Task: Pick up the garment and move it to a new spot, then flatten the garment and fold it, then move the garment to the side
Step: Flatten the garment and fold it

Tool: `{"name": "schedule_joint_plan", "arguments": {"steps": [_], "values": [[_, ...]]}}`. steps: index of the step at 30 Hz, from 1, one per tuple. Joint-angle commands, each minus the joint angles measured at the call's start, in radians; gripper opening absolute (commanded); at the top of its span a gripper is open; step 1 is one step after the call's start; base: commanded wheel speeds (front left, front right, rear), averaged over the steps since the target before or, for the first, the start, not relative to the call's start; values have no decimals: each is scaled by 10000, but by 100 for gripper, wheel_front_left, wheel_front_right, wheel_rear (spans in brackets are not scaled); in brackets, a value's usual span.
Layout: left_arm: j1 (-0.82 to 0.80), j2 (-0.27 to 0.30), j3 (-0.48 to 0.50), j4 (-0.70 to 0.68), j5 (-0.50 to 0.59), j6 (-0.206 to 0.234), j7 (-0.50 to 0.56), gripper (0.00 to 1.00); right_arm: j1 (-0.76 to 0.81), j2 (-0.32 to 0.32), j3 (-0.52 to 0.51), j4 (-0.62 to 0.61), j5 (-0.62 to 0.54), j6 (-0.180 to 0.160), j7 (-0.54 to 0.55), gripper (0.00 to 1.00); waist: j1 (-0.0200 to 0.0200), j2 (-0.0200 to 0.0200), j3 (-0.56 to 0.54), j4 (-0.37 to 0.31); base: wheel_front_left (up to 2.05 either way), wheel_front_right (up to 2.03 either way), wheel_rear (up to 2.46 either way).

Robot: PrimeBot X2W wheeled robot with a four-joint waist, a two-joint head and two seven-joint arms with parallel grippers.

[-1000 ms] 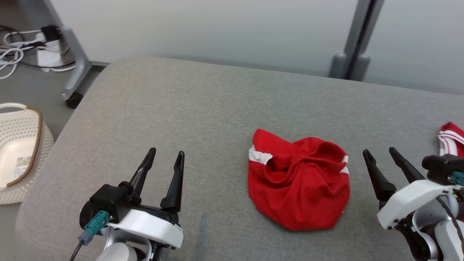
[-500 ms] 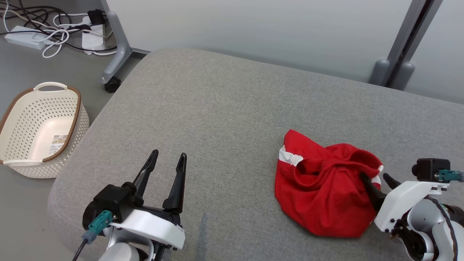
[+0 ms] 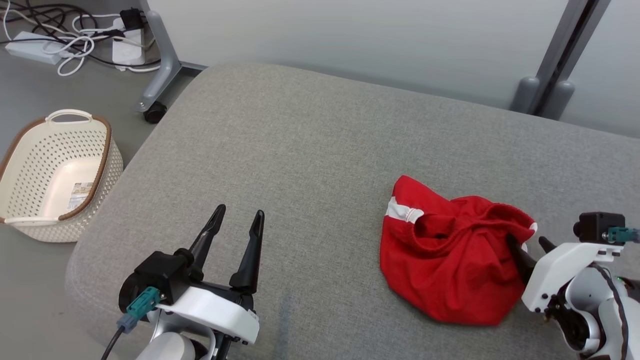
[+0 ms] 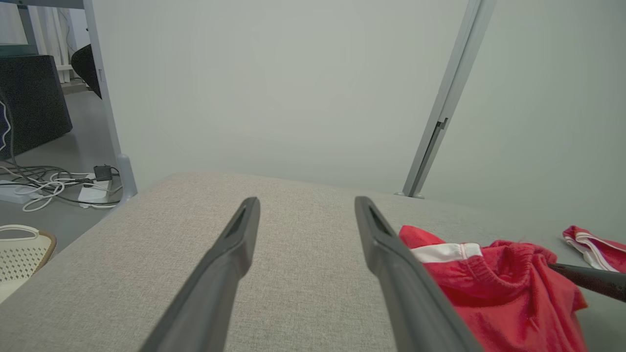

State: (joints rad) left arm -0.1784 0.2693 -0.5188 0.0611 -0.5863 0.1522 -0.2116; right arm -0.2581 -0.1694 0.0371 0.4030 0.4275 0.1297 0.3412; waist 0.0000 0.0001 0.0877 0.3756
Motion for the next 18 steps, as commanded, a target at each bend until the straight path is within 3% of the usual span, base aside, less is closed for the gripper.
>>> {"name": "schedule_joint_plan", "arguments": {"steps": [1,4,5,6,7,18], "values": [[-193,44,28,-23,-26,6,-12,100,-232,-107,-25,94,-57,24,-109,100,0,-1,114,88,0,0,0],[-215,55,39,-13,-51,-6,-27,100,-483,-176,-12,248,-80,24,-292,100,0,-1,272,199,0,0,0],[-234,41,45,15,-54,-9,-54,100,-618,-216,51,365,-98,24,-448,80,0,-1,337,259,0,0,0],[-246,33,54,32,-57,-10,-65,100,-670,-249,73,404,-96,24,-547,9,0,-1,358,278,0,0,0],[-249,23,61,48,-71,-9,-80,100,-714,-266,104,465,-75,24,-619,0,0,-1,374,295,0,0,0],[-172,-11,38,209,-138,23,-131,100,-864,-500,576,362,165,24,-1555,0,0,-1,97,307,0,0,0]]}}
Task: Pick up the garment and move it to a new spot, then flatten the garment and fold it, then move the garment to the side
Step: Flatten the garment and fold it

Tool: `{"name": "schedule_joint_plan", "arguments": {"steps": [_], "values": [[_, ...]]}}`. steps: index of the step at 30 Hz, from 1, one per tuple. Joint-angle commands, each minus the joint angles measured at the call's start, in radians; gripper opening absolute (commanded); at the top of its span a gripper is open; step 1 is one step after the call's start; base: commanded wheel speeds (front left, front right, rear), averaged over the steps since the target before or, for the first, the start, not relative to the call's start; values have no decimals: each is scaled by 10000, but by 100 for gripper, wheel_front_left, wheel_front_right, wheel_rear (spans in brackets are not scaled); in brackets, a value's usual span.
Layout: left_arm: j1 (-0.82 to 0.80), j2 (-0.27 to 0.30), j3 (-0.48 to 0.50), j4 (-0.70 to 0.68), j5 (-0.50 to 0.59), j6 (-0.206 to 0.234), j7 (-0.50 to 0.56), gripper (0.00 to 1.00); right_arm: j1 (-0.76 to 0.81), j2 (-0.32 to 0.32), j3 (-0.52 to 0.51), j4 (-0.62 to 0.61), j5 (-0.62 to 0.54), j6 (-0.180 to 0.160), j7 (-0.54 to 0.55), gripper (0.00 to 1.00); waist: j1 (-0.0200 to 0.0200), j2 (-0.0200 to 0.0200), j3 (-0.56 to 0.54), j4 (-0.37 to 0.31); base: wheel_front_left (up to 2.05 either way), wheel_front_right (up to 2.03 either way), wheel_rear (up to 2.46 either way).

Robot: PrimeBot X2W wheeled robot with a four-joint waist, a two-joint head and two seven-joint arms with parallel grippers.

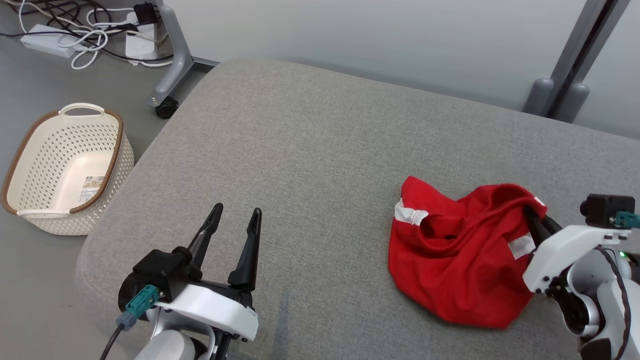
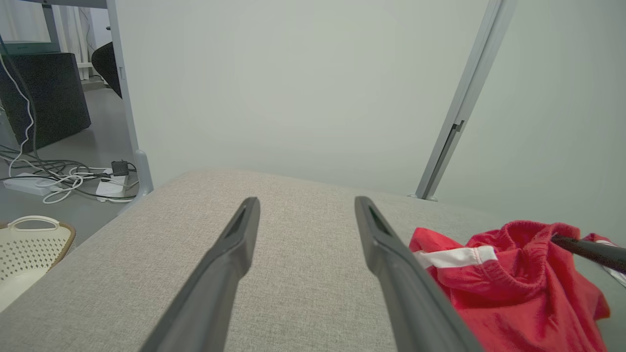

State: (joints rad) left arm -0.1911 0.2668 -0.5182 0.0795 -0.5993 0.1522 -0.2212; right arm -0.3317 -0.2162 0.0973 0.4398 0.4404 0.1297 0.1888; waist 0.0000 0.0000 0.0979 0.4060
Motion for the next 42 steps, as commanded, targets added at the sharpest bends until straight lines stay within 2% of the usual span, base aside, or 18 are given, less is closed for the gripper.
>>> {"name": "schedule_joint_plan", "arguments": {"steps": [1,9,13,15,23,24,25,26,29,33,38,42], "values": [[-45,0,12,28,-10,18,-33,100,-171,-35,53,-99,76,24,-99,0,0,0,-43,21,0,0,0],[37,-75,-98,76,-59,25,-33,100,-806,-73,1121,-907,117,24,141,0,0,0,-296,568,0,0,0],[38,-140,-140,94,-56,23,-72,100,-1352,179,1938,-956,198,24,466,0,0,0,-207,1023,0,0,0],[2,-169,-146,112,-56,13,-106,100,-1613,395,2302,-785,273,24,509,0,0,0,-142,1266,0,0,0],[19,-313,68,-11,5,125,-266,100,-2688,1354,4160,730,723,22,257,0,0,0,382,1457,0,0,0],[5,-345,71,1,18,127,-288,100,-2765,1426,4329,948,819,22,168,9,0,0,403,1461,0,0,0],[-10,-362,66,27,19,110,-304,100,-2835,1465,4486,1160,896,24,66,60,0,0,413,1459,0,0,0],[-38,-373,43,64,22,75,-313,100,-2877,1499,4592,1328,1004,22,-51,100,0,0,409,1450,0,0,0],[-192,-374,-66,210,35,-44,-272,100,-2869,1561,4796,1681,1353,22,-456,100,0,0,252,1374,0,0,0],[-224,-222,41,266,11,-10,-236,100,-3010,1472,5039,1608,1612,22,-934,100,0,0,42,689,0,0,0],[-157,1,217,159,-30,97,-208,100,-3047,1039,4907,923,1914,24,-1429,100,0,0,-191,-362,0,0,0],[-100,127,300,35,-55,188,-161,100,-2603,336,4283,230,1912,22,-1583,100,0,0,-289,-1100,0,0,0]]}}
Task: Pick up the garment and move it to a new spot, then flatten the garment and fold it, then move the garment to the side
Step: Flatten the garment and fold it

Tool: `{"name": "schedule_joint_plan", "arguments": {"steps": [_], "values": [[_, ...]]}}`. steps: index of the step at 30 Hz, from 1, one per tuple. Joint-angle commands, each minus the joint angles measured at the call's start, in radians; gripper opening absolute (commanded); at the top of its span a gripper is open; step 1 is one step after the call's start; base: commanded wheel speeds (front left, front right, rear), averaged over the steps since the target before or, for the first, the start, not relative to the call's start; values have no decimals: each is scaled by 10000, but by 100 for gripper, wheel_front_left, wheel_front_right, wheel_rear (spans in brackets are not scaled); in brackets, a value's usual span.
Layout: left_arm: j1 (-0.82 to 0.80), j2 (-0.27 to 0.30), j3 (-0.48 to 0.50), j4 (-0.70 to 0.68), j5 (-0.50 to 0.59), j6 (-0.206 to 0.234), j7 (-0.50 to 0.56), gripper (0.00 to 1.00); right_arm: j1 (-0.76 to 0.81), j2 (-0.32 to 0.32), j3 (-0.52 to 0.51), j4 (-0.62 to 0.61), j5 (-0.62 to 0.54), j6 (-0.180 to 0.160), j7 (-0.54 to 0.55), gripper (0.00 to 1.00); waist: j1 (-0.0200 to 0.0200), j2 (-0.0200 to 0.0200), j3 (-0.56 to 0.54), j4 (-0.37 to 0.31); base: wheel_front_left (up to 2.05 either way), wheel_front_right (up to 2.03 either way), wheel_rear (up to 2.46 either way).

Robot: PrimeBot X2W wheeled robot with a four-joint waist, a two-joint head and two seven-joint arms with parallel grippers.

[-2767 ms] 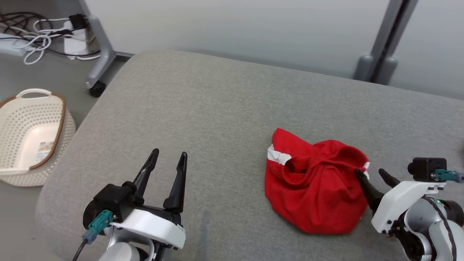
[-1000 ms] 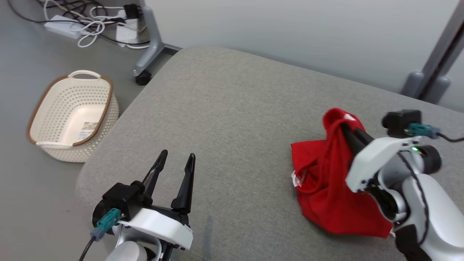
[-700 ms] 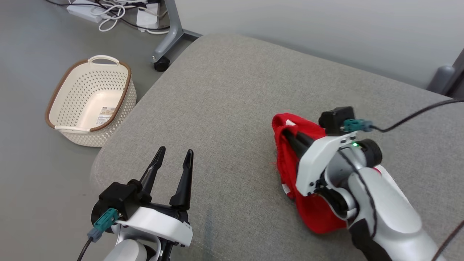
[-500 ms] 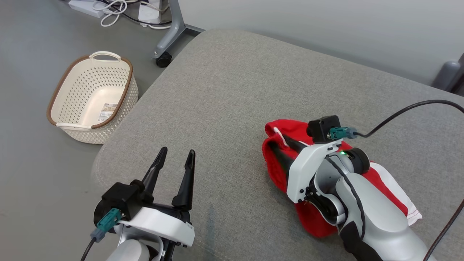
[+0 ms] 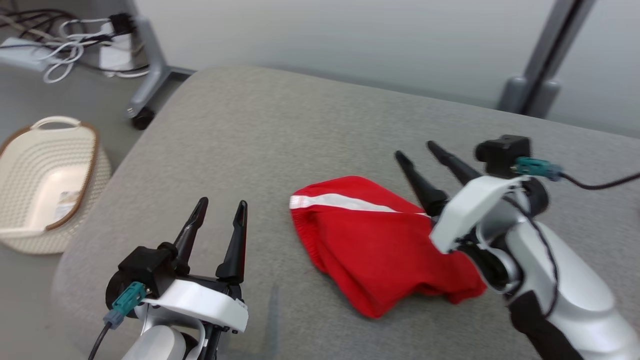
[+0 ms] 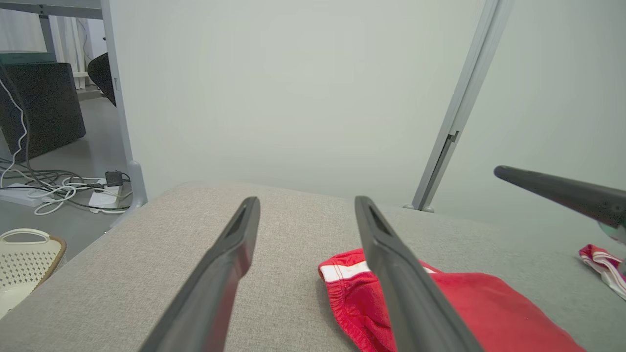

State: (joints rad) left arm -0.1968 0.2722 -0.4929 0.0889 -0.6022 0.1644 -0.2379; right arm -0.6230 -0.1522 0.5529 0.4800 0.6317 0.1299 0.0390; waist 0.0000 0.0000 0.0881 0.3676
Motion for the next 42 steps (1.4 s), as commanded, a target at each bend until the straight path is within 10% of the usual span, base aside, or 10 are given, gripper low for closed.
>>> {"name": "schedule_joint_plan", "arguments": {"steps": [1,11,33,35,36,42], "values": [[-44,74,47,-59,-26,65,5,100,310,-304,-273,-173,-2,20,-85,100,0,0,-191,-716,0,0,0],[68,183,38,-270,-55,147,75,100,2737,-1306,-2906,-1971,-218,22,701,100,0,0,-226,-1580,0,0,0],[-195,-15,-92,-6,-147,-11,9,100,3417,250,-4504,544,-1029,20,4647,100,0,0,274,-165,0,0,0],[-183,-28,-90,23,-162,-13,-5,100,3421,311,-4613,519,-1160,20,4560,44,0,0,254,-142,0,0,0],[-153,-18,-75,44,-177,-4,-15,100,3402,344,-4674,425,-1285,20,4389,0,0,0,222,-155,0,0,0],[-64,49,-45,30,-199,92,-16,100,3090,103,-4938,-91,-1596,22,3497,0,0,0,53,-403,0,0,0]]}}
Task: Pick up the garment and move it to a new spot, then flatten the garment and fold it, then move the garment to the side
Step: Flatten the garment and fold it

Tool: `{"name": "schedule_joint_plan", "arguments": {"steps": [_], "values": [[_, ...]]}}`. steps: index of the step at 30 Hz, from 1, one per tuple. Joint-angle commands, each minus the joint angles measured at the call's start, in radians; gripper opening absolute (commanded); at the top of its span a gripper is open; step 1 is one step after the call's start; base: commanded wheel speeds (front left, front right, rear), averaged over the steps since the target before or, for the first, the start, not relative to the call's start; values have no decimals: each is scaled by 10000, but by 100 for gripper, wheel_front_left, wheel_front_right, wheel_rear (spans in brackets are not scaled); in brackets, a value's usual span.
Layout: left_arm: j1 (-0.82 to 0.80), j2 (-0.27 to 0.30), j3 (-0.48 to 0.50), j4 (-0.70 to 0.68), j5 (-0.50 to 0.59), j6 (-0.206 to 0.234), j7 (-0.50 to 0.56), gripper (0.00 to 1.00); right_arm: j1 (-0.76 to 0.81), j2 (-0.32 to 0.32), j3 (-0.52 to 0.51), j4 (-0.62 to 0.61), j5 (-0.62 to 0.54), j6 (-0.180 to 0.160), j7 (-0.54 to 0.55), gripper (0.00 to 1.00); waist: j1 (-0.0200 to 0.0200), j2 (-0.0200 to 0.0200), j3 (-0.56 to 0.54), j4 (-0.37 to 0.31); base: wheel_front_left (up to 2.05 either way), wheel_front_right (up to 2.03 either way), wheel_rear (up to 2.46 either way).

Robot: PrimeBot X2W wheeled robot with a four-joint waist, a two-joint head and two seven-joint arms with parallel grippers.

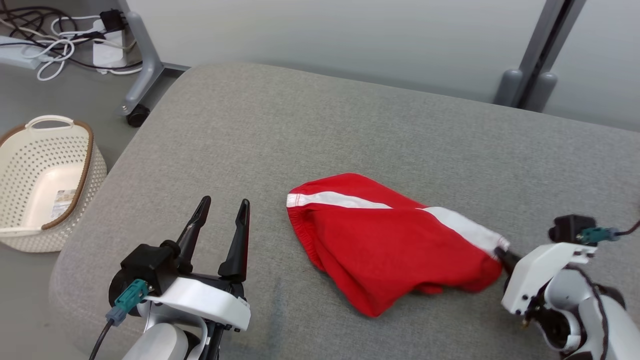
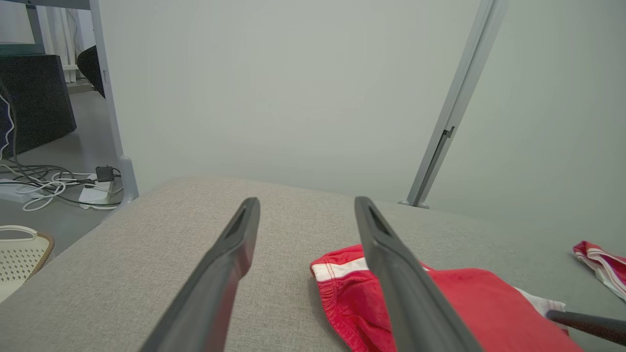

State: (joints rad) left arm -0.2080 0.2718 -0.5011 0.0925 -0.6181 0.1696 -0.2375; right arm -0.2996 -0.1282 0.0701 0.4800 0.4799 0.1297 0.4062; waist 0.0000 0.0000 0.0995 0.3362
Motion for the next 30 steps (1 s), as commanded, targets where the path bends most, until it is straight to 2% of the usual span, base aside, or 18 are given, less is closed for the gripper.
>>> {"name": "schedule_joint_plan", "arguments": {"steps": [1,7,12,16,21,26,27,28,29,30], "values": [[64,62,33,-10,-47,52,-15,100,-230,-182,-190,-193,-126,24,-371,0,0,0,-88,-156,0,0,0],[136,93,7,-1,-80,81,15,100,-443,-452,-407,-840,-364,24,-990,0,0,0,-300,-551,0,0,0],[218,172,32,-41,-95,119,41,100,-77,-836,14,-2093,-292,24,-907,0,0,0,-437,-996,0,0,0],[270,217,24,-88,-112,160,64,100,662,-1151,237,-3236,-68,22,-774,0,0,0,-495,-1312,0,0,0],[296,272,45,-187,-125,195,103,100,2119,-1206,148,-4369,129,22,-477,0,0,0,-452,-1655,0,0,0],[219,355,49,-264,-128,213,147,100,3200,-1048,-24,-4471,213,22,-568,0,0,0,-339,-1927,0,0,0],[202,378,53,-268,-134,210,152,100,3303,-1048,-25,-4378,168,24,-599,11,0,0,-324,-1973,0,0,0],[187,394,48,-262,-135,206,162,100,3366,-1026,-8,-4229,161,22,-661,36,0,0,-323,-2017,0,0,0],[173,407,35,-259,-136,201,186,100,3410,-1007,27,-4080,169,22,-714,76,0,0,-328,-2057,0,0,0],[156,425,29,-254,-135,198,194,100,3436,-1014,59,-3939,131,22,-786,100,0,0,-338,-2089,0,0,0]]}}
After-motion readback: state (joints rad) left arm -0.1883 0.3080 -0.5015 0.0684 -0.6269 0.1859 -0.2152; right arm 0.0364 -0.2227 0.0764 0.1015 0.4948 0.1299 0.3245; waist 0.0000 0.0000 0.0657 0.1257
